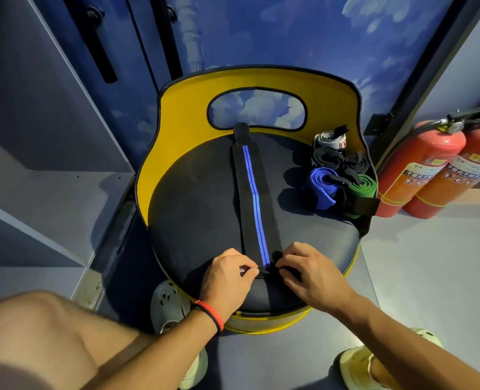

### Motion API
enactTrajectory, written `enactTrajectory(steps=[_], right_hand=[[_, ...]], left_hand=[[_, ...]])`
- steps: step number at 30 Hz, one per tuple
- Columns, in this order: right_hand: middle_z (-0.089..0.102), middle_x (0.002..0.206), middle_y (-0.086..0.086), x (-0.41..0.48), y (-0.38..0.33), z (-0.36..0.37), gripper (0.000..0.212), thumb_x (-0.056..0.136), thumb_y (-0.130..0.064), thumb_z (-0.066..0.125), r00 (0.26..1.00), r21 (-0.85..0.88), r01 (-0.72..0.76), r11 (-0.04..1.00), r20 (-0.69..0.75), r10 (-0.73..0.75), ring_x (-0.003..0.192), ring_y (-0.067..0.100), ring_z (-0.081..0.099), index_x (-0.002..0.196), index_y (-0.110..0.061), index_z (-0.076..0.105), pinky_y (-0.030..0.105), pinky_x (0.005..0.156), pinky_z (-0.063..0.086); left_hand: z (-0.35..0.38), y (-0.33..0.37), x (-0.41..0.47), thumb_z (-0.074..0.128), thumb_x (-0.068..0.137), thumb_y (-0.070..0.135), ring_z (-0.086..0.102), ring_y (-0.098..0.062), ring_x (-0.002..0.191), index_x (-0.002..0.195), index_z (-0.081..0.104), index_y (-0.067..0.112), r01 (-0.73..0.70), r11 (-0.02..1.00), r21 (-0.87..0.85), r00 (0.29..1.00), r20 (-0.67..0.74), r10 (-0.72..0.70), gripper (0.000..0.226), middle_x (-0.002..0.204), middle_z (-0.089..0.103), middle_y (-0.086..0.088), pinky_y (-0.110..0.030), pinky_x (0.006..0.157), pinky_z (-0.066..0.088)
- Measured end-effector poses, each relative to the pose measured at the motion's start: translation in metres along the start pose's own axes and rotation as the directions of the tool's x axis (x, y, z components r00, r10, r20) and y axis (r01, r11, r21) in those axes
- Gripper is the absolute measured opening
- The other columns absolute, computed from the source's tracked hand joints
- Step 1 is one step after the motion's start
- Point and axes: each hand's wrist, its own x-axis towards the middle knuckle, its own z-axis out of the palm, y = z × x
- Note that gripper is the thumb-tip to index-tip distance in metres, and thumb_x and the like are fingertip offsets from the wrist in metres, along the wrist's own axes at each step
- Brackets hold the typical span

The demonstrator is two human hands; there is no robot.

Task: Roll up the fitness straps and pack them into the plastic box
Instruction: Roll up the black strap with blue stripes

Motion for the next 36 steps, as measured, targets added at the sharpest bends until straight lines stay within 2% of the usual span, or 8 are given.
enactTrajectory(steps=[3,11,17,20,23,27,32,36], right_hand=[[0.055,0.114,-0.008,-0.006,0.003,-0.001,0.038,0.096,-0.052,0.052,0.998,-0.071,0.044,0.996,0.058,-0.040,0.100,0.014,0.054,0.120,-0.029,0.070,0.033,0.074,0.057],[0.062,0.096,-0.004,-0.005,-0.001,0.010,0.020,0.096,-0.024,0.069,0.993,-0.051,0.033,0.998,-0.108,-0.038,0.083,0.018,0.056,0.113,-0.019,0.078,0.032,0.065,0.054],[0.057,0.092,-0.007,0.006,0.000,0.001,0.012,0.097,-0.027,0.061,0.998,0.088,-0.033,0.996,-0.047,0.037,0.085,0.014,0.056,0.105,-0.031,0.068,0.033,0.069,0.051],[0.058,0.096,-0.009,0.011,0.005,0.000,0.014,0.098,-0.029,0.062,0.998,0.071,-0.061,0.996,-0.008,0.062,0.086,0.014,0.059,0.107,-0.033,0.072,0.034,0.069,0.053],[0.057,0.100,-0.009,0.008,0.004,0.005,0.012,0.098,-0.030,0.063,0.999,0.003,-0.039,0.999,-0.030,0.039,0.085,0.014,0.060,0.105,-0.032,0.073,0.034,0.065,0.056],[0.056,0.098,-0.010,0.009,0.002,0.007,0.012,0.098,-0.028,0.064,0.996,0.006,-0.067,0.998,-0.063,0.068,0.084,0.014,0.059,0.104,-0.030,0.073,0.033,0.062,0.054],[0.058,0.090,-0.001,0.004,-0.003,0.008,0.027,0.101,-0.031,0.044,0.994,-0.197,0.055,0.979,-0.084,-0.073,0.074,0.022,0.057,0.111,-0.025,0.069,0.034,0.055,0.050],[0.062,0.103,0.004,-0.010,0.001,0.016,0.028,0.101,-0.026,0.047,0.984,-0.270,0.096,0.958,-0.116,-0.132,0.079,0.024,0.055,0.119,-0.019,0.067,0.035,0.062,0.051]], left_hand=[[0.001,0.001,0.002,0.072,0.088,0.022,0.061,-0.006,0.086,0.082,0.078,0.027,-0.010,0.999,0.048,1.000,-0.003,0.010,0.010,0.090,0.064,0.012,-0.024,0.075,0.056],[0.011,0.004,-0.005,0.067,0.093,0.013,0.053,-0.008,0.089,0.092,0.065,0.024,-0.157,0.982,0.107,0.985,-0.062,0.164,0.011,0.091,0.058,0.012,-0.025,0.076,0.050],[0.004,-0.016,-0.004,0.059,0.093,0.029,0.061,-0.017,0.085,0.095,0.075,0.020,-0.492,0.802,0.339,0.854,0.010,0.520,0.019,0.095,0.064,0.005,-0.037,0.071,0.057],[0.003,-0.019,-0.005,0.069,0.088,0.039,0.058,-0.013,0.091,0.104,0.075,0.022,-0.461,0.827,0.321,0.879,0.037,0.476,0.024,0.100,0.060,0.009,-0.031,0.075,0.055],[0.005,-0.019,-0.001,0.077,0.087,0.024,0.058,-0.014,0.087,0.100,0.077,0.020,-0.411,0.862,0.297,0.899,-0.023,0.437,0.013,0.098,0.059,0.008,-0.033,0.073,0.056],[0.008,-0.014,-0.001,0.064,0.092,0.024,0.059,-0.015,0.088,0.097,0.071,0.021,-0.429,0.842,0.328,0.889,-0.010,0.457,0.010,0.098,0.062,0.008,-0.036,0.075,0.055],[0.006,-0.006,0.010,0.061,0.093,0.026,0.053,-0.011,0.087,0.086,0.068,0.028,-0.273,0.920,0.280,0.957,-0.020,0.290,0.011,0.089,0.062,0.013,-0.035,0.078,0.047],[0.010,0.003,0.016,0.060,0.094,0.020,0.049,-0.015,0.089,0.082,0.065,0.023,-0.128,0.974,0.186,0.992,0.014,0.127,0.014,0.089,0.058,0.007,-0.038,0.082,0.048]])
